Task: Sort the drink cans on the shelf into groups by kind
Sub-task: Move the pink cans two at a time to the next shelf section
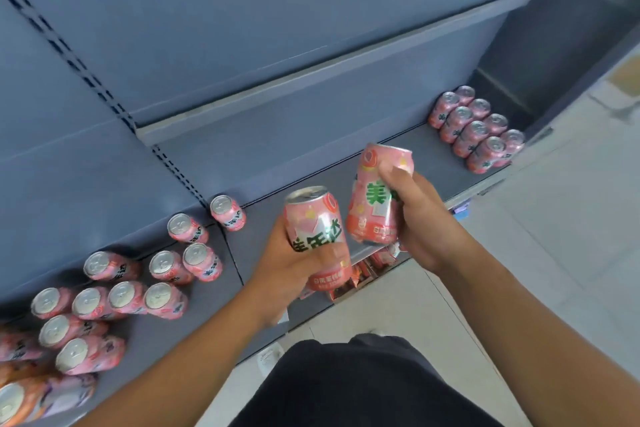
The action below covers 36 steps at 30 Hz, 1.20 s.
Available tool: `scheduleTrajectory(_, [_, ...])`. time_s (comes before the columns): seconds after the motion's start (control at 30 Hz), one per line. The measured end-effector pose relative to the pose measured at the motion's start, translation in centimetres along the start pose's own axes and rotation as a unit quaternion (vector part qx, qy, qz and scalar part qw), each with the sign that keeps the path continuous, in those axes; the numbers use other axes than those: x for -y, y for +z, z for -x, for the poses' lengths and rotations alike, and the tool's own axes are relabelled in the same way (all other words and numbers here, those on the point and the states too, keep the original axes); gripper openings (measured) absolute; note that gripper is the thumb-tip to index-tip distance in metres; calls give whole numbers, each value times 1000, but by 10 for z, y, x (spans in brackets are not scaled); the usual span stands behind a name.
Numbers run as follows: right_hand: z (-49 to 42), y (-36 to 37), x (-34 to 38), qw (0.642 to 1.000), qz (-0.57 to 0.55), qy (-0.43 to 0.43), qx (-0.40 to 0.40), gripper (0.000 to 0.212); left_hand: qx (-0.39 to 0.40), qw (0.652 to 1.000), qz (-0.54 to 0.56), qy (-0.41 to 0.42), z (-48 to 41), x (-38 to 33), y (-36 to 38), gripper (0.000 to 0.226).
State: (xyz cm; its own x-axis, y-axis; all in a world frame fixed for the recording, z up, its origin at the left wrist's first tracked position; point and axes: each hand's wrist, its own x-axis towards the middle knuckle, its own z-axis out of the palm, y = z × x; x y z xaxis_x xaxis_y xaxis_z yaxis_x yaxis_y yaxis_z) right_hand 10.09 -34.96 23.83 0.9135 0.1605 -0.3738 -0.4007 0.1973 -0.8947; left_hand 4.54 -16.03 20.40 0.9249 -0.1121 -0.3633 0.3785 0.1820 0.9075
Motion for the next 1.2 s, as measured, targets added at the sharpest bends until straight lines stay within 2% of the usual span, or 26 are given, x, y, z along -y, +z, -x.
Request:
scheduleTrajectory(0.1, [15, -49, 9, 999, 44, -12, 0, 63, 14, 999, -31, 14, -9, -2, 48, 82])
scheduleTrajectory(0.3, [38, -124, 24, 992, 101, -65, -27, 47, 42, 995, -79, 37, -29, -6, 117, 78])
scheduleTrajectory(0.43, [47, -162, 31, 986, 124, -107, -38, 57, 77, 988, -125, 53, -44, -12, 144, 79])
scheduleTrajectory(0.63, [49, -205, 41, 973, 180, -126, -69, 59, 131, 964, -213, 89, -72, -14, 173, 76])
scheduleTrajectory(0.9, [7, -245, 61, 959, 241, -130, -74, 57, 171, 948, -252, 90, -143, -13, 198, 76])
scheduleTrajectory(1.2, [-93, -274, 102, 956, 264, -100, -84, 65, 186, 938, -279, 87, -254, -37, 214, 78])
